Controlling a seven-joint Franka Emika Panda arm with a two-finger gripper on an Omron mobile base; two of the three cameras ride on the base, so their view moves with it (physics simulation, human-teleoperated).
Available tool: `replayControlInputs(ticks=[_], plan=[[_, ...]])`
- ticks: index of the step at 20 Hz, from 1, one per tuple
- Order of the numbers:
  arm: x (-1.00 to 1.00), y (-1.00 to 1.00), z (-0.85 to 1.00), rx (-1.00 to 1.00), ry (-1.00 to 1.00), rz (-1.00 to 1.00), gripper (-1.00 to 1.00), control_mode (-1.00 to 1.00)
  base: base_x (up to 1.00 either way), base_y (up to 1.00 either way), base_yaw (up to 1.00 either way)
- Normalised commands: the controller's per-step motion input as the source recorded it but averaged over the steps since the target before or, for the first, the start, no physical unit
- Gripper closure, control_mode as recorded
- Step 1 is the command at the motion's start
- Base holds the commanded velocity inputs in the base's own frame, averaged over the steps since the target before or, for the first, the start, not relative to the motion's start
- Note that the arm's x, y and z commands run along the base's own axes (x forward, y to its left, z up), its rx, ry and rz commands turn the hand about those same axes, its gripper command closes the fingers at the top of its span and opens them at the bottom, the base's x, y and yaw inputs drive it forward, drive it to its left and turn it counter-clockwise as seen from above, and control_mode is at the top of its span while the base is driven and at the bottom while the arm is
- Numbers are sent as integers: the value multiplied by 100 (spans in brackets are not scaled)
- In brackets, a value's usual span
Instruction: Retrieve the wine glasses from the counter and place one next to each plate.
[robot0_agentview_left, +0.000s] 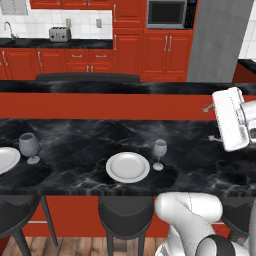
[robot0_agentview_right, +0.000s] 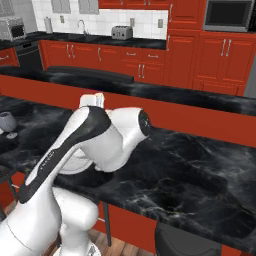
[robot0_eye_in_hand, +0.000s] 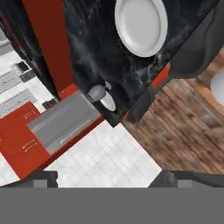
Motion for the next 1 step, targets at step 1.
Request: replayControlInputs(ticks=[1], plan=[[-100,0,100,0,-41,6,-100,-100,0,0,0]])
